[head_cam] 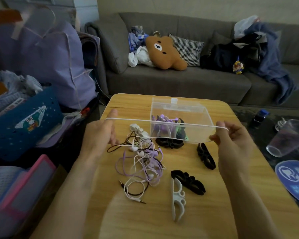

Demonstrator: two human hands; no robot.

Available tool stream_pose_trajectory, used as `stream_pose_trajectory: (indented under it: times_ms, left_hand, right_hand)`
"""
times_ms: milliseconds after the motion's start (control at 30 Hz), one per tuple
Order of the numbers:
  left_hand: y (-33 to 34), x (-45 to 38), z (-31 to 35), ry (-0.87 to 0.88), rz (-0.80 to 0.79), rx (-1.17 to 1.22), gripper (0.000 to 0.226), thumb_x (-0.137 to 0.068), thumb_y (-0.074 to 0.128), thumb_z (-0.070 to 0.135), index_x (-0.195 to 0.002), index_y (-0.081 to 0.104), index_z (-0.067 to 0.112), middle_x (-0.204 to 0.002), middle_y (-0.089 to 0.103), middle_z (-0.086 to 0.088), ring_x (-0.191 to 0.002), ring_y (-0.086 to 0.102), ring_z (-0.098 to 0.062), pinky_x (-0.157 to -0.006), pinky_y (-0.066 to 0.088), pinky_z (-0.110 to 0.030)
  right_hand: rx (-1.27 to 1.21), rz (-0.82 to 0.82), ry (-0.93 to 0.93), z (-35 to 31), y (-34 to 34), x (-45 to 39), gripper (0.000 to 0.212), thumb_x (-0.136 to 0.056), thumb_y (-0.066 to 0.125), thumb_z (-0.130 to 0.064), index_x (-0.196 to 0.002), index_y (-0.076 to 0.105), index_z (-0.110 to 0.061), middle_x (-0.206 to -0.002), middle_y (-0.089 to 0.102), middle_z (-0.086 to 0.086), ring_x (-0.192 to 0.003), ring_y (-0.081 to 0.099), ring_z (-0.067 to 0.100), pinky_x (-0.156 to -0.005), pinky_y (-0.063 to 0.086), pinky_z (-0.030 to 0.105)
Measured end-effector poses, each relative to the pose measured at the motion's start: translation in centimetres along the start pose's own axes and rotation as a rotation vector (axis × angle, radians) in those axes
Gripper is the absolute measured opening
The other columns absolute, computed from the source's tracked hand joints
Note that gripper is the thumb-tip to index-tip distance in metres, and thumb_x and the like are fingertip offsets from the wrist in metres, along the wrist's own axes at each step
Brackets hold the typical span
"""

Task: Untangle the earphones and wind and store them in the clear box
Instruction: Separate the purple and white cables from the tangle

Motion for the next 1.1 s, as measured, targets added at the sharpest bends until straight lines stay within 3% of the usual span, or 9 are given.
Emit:
stream_pose_trajectory:
  times_ms: [133, 233, 367, 533, 733, 800, 900, 1000, 1100]
  left_hand:
    - [0.2, -0.5, -0.6, -0.156, -0.123, 0.102, 0.053, -0.082, 0.063, 0.057, -0.051, 0.037, 0.024, -0.048, 0.025, 0.003, -0.040, 0.021, -0.016, -0.046, 0.024, -0.025]
    - [0.0, -0.9, -1.0, 0.003, 0.047, -0.161, 0.049, -0.084, 0.071, 0.043, -0.055, 0.042, 0.016, -0.051, 0.032, 0.000, -0.046, 0.027, -0.017, -0.044, 0.024, -0.029]
    - [0.1, -0.7, -0.8, 0.176, 0.250, -0.394, 0.033, -0.089, 0.071, 0.029, -0.070, 0.061, 0.004, -0.056, 0.056, -0.002, -0.052, 0.050, -0.017, -0.049, 0.038, -0.025]
    - [0.6, -0.8, -1.1, 0.322, 0.337, -0.511, 0.023, -0.081, 0.068, 0.022, -0.065, 0.055, 0.012, -0.060, 0.060, -0.008, -0.061, 0.059, -0.036, -0.058, 0.050, -0.039]
    - [2.2, 0.5, -0.2, 0.360, 0.151, -0.577, 0.019, -0.080, 0.075, 0.028, -0.074, 0.060, 0.017, -0.061, 0.057, 0.003, -0.056, 0.054, -0.020, -0.053, 0.043, -0.029]
    - [2.8, 1.1, -0.1, 0.341, 0.012, -0.532, 0.019, -0.081, 0.077, 0.032, -0.084, 0.061, 0.024, -0.067, 0.059, 0.005, -0.058, 0.054, -0.013, -0.050, 0.041, -0.026]
    - [3.6, 2.0, -0.3, 0.383, -0.235, -0.570, 0.029, -0.081, 0.079, 0.036, -0.103, 0.063, 0.027, -0.089, 0.054, 0.011, -0.074, 0.049, 0.000, -0.062, 0.038, -0.016]
    - [4.5, 2.7, -0.8, 0.428, -0.407, -0.628, 0.038, -0.080, 0.077, 0.045, -0.112, 0.065, 0.028, -0.102, 0.052, 0.015, -0.087, 0.044, 0.005, -0.074, 0.037, -0.019]
    - [5.3, 3.3, -1.1, 0.417, -0.455, -0.703, 0.045, -0.076, 0.075, 0.057, -0.113, 0.066, 0.034, -0.102, 0.050, 0.016, -0.100, 0.049, -0.005, -0.085, 0.044, -0.028]
  right_hand:
    - [-0.463, -0.304, 0.614, -0.1, 0.2, 0.2, 0.048, -0.102, 0.041, -0.052, -0.086, 0.061, -0.011, -0.060, 0.046, 0.000, -0.060, 0.053, 0.018, -0.078, 0.053, 0.040]
    - [-0.561, -0.342, 0.739, -0.1, 0.1, 0.4, 0.055, -0.101, 0.037, -0.055, -0.082, 0.059, -0.008, -0.059, 0.031, -0.001, -0.053, 0.038, 0.016, -0.072, 0.049, 0.037]
    - [-0.598, -0.258, 0.741, 0.0, 0.0, 0.1, 0.044, -0.092, 0.054, -0.052, -0.078, 0.056, -0.010, -0.063, 0.023, -0.004, -0.054, 0.026, 0.012, -0.055, 0.031, 0.027]
    - [-0.393, -0.154, 0.618, 0.0, 0.9, 0.4, 0.049, -0.089, 0.058, -0.057, -0.072, 0.057, -0.011, -0.055, 0.021, -0.006, -0.051, 0.019, 0.010, -0.051, 0.018, 0.026]
    - [0.323, -0.073, 0.083, -0.6, 1.0, 1.2, 0.026, -0.093, 0.064, -0.042, -0.086, 0.065, -0.018, -0.066, 0.054, 0.001, -0.061, 0.046, 0.015, -0.054, 0.037, 0.029]
    - [0.378, -0.083, -0.006, -0.9, 0.9, 1.2, 0.012, -0.090, 0.067, -0.030, -0.084, 0.066, -0.020, -0.070, 0.059, 0.005, -0.065, 0.049, 0.017, -0.056, 0.039, 0.031]
    - [0.442, -0.209, 0.040, -1.8, 0.3, 0.8, 0.005, -0.091, 0.067, -0.024, -0.088, 0.068, -0.021, -0.076, 0.067, 0.006, -0.067, 0.056, 0.015, -0.055, 0.042, 0.028]
    - [0.681, -0.503, 0.153, -2.0, 0.1, 0.9, 0.035, -0.095, 0.056, -0.052, -0.088, 0.072, -0.022, -0.073, 0.071, 0.000, -0.069, 0.063, 0.015, -0.058, 0.045, 0.026]
    - [0.773, -0.704, 0.231, -1.3, 0.4, 1.3, 0.051, -0.097, 0.041, -0.061, -0.088, 0.075, -0.024, -0.084, 0.077, -0.011, -0.091, 0.067, 0.012, -0.069, 0.044, 0.024]
Point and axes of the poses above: each hand's wrist, its own x-axis away from the middle knuckle, its own y-axis out of the palm, z = x × y, the point moved 1 cm from there along -x, towards the middle knuckle
